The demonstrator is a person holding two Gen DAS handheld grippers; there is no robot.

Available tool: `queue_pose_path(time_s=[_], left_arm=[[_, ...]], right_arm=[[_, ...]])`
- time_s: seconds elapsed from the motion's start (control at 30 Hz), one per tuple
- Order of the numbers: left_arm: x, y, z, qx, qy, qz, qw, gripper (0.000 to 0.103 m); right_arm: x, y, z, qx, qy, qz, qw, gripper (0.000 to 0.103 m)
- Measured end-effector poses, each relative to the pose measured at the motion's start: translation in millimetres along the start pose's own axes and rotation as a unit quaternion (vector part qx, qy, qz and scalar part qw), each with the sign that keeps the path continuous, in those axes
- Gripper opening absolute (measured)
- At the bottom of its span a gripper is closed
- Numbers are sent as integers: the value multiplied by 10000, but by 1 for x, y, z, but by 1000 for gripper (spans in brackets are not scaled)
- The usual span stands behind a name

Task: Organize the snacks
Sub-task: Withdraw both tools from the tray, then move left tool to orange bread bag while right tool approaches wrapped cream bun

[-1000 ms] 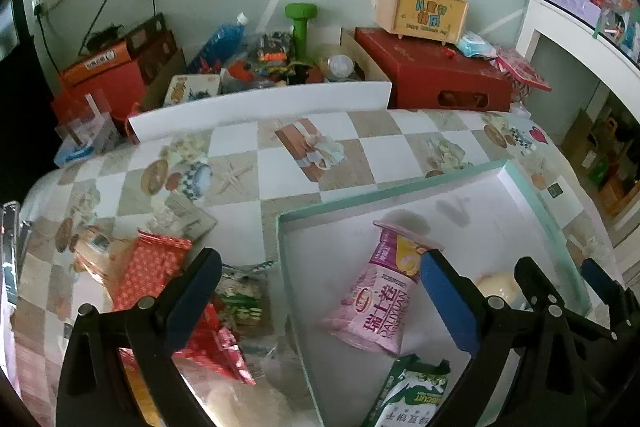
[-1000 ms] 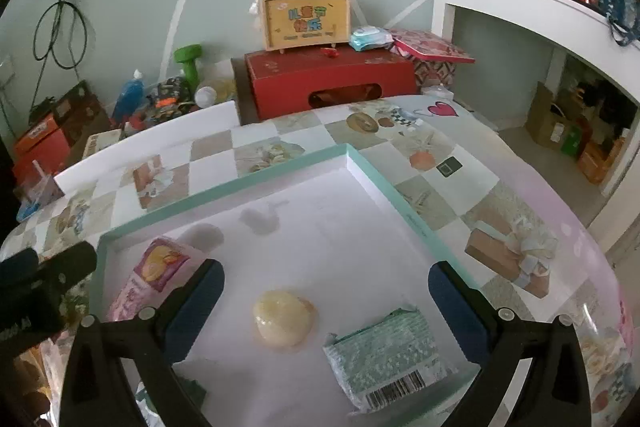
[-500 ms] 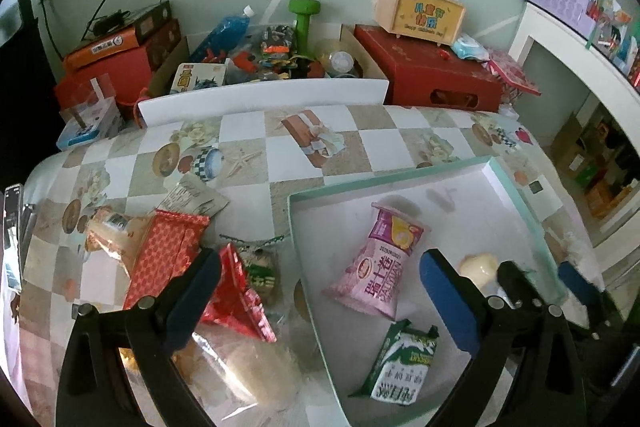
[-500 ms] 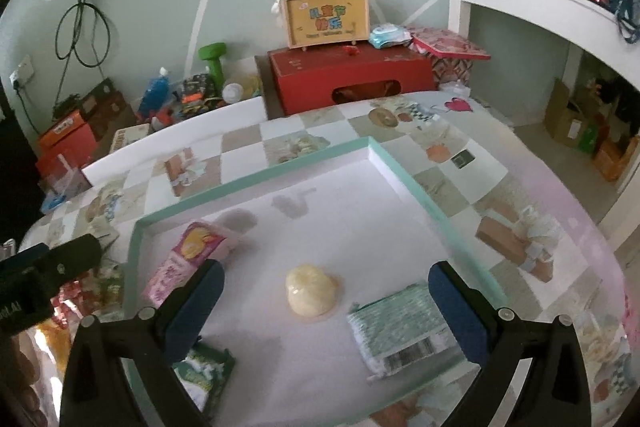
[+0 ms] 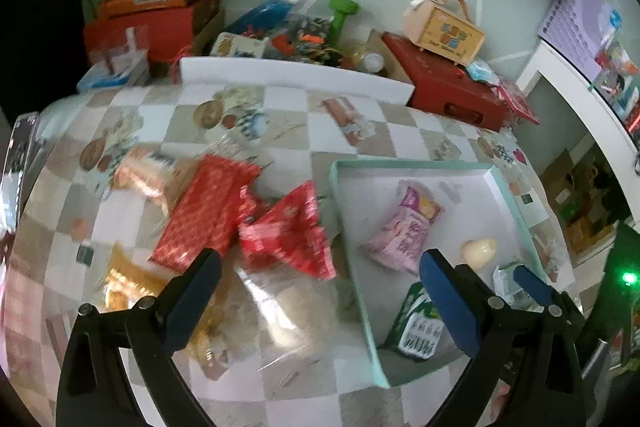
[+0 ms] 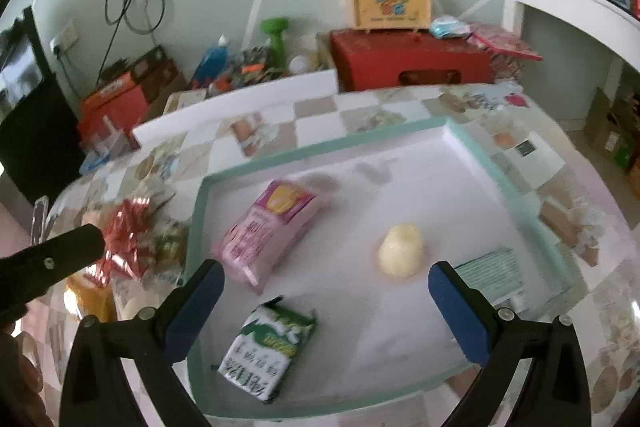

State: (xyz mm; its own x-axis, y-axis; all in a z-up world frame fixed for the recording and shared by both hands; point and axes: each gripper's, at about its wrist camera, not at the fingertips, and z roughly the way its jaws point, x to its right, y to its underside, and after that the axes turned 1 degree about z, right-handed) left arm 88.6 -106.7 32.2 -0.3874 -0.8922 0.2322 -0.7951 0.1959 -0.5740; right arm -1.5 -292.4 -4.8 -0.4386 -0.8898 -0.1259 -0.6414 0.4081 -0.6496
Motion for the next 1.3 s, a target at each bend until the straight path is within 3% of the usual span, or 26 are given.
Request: queue_pose_path(time_s=[0.23, 0.53, 0.9, 1.3], left_arm=[[-47, 6, -20, 83, -187, -556, 9982, 99], [-117, 17, -33, 55, -558, -1427, 9882, 99], [-121, 24, -11, -335, -401, -1450, 9881, 99], [-143, 35, 26, -724, -420, -2070, 9748, 99]], right_arm=[[-31, 8, 8, -202, -188, -267, 9993, 103], [-78, 12, 3, -187, -591, -685, 9957, 103], [-119, 25, 6, -365, -832, -1172, 9889, 103], [-145, 42, 22, -674, -929, -1574, 9808, 103]])
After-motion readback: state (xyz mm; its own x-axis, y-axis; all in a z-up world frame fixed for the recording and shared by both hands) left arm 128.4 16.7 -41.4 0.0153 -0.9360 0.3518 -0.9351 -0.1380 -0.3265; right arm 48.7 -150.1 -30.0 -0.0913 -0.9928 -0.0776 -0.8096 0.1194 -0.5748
